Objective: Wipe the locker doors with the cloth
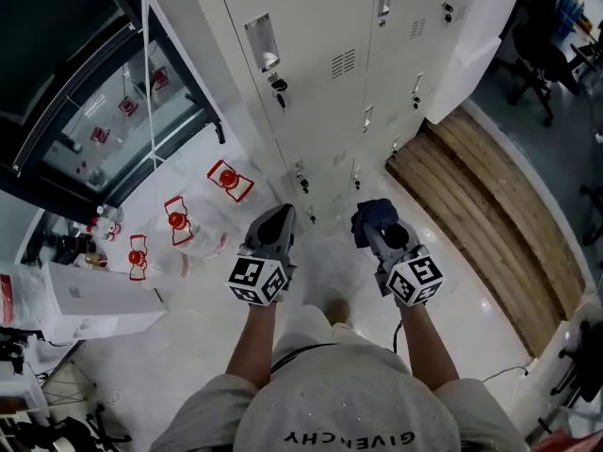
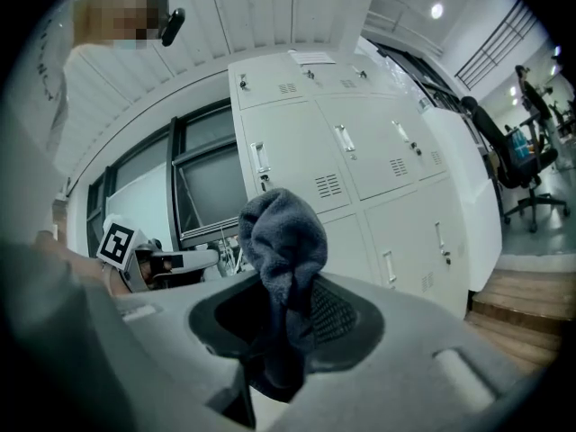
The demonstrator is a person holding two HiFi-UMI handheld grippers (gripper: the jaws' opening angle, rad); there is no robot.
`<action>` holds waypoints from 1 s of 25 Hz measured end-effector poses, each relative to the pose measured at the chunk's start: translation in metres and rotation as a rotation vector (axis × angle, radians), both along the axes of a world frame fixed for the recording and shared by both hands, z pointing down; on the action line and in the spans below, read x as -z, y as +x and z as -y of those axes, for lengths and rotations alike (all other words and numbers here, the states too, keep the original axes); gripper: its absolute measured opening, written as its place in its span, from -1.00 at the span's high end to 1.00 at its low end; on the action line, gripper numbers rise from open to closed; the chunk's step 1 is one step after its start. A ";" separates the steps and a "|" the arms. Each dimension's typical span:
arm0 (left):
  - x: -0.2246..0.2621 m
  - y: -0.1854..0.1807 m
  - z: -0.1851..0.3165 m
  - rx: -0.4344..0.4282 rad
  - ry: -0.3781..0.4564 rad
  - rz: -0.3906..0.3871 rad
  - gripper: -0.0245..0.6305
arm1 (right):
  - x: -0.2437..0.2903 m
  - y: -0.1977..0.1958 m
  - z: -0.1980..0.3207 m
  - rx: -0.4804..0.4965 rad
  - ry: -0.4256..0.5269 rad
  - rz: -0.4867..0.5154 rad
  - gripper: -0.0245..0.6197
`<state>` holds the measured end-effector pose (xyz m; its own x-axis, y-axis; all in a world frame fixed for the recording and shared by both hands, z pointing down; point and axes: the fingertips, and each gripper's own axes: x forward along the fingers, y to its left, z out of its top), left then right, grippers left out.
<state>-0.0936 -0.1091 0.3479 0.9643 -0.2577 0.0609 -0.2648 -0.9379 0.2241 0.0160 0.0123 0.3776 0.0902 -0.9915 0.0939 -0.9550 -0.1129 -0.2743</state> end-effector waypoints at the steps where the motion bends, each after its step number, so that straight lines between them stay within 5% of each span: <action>1: -0.002 0.002 0.001 0.001 -0.003 0.003 0.93 | 0.000 -0.001 0.007 0.016 0.001 -0.006 0.58; 8: -0.014 0.018 0.019 0.026 0.016 0.031 0.93 | 0.001 -0.002 0.067 0.129 0.029 -0.031 0.58; 25: -0.040 0.070 0.101 0.249 0.035 0.035 0.93 | -0.002 -0.010 0.230 0.500 0.052 -0.244 0.58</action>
